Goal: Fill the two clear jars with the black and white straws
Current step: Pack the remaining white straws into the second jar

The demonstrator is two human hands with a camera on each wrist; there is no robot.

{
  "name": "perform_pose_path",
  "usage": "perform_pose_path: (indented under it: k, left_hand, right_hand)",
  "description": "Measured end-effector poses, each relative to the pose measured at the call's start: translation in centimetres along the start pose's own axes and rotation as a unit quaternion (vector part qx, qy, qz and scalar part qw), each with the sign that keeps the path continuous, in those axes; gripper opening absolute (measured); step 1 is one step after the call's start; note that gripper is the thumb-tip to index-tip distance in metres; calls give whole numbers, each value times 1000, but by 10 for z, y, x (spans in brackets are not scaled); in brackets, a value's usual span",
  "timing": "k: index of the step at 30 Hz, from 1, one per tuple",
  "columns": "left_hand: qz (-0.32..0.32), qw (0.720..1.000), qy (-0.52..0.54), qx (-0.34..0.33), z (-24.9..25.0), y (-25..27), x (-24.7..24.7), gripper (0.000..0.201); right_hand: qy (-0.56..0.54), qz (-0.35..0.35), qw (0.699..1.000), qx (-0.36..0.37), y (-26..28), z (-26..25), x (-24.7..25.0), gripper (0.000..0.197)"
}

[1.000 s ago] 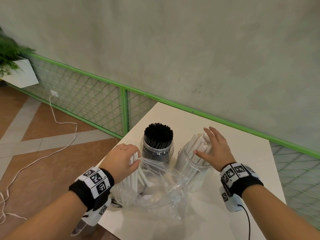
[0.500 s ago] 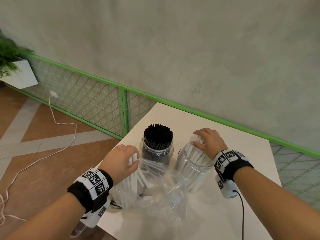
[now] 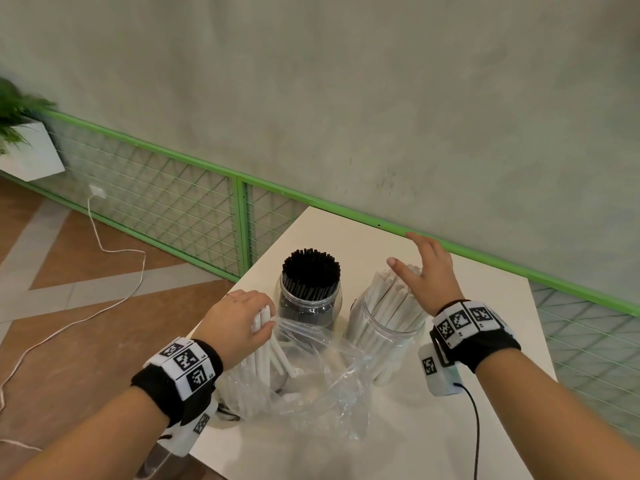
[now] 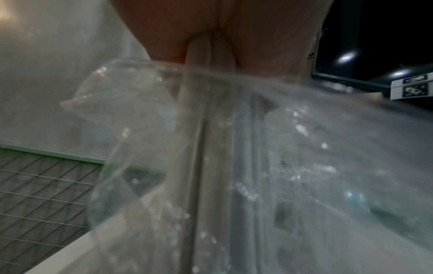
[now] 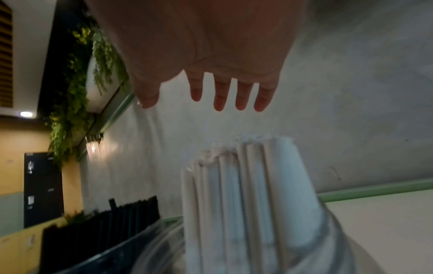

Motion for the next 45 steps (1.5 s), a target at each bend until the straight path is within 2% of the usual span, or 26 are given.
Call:
perform_pose_path:
  k: [5, 9, 13, 15, 18, 22, 24, 26, 28, 30, 33, 37, 39, 41, 45]
  left_hand:
    - [-5, 1000, -3, 2, 1, 0, -1, 12]
    - [-10, 1000, 6, 2, 4, 2, -1, 15]
    - [5, 1000, 14, 1, 8, 5, -1, 23]
    - [19, 999, 25, -11, 12, 6, 1, 29]
    - [39, 996, 76, -8, 14, 8, 5, 37]
    - [58, 984, 160, 54, -4, 14, 10, 55]
    - [64, 978, 183, 76, -13, 17, 11, 58]
    - [65, 973, 203, 90, -18, 20, 12, 59]
    - [68, 968, 220, 100, -20, 24, 11, 61]
    - [63, 966, 224, 113, -20, 29, 10, 66]
    - [50, 962, 231, 136, -21, 34, 6, 65]
    - [49, 959, 239, 142, -20, 33, 6, 50]
    - [48, 961, 239, 132, -18, 31, 8, 49]
    - [48, 961, 242, 126, -16, 30, 12, 55]
    - [47, 958, 260, 116, -8, 27, 13, 61]
  right_hand:
    - [-82, 48, 995, 16, 13, -23, 5, 55]
    - [-150, 31, 987, 46, 36, -59, -13, 42]
    - [-237, -81, 967, 46, 65, -96, -64, 28]
    - [-280, -155, 947, 26, 79, -111, -97, 30]
    - [-326, -236, 915, -15, 93, -121, -141, 45]
    - [-367, -274, 886, -70, 97, -120, -166, 66]
    - [-368, -310, 874, -77, 101, -120, -173, 74]
    - [-311, -336, 887, -63, 106, -119, -179, 83]
    - [-264, -347, 898, -56, 109, -119, -186, 84]
    - [-282, -337, 897, -40, 110, -123, -188, 74]
    - [-293, -296, 909, -4, 104, -130, -180, 45]
    - [-243, -265, 933, 23, 98, -131, -178, 36]
    - [-230, -264, 937, 22, 94, -130, -179, 44]
    - [-227, -266, 936, 23, 91, -130, -177, 42]
    - [-283, -278, 918, 5, 90, -125, -174, 51]
Point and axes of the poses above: each hand's wrist, its own y-axis away from the middle knuckle, its own x-axis out of the back of the hand, z = x × y, the point moved 8 cm from there along -y, towards the middle knuckle, and after that the axes turned 2 degrees about -y, right-handed, at the moved point
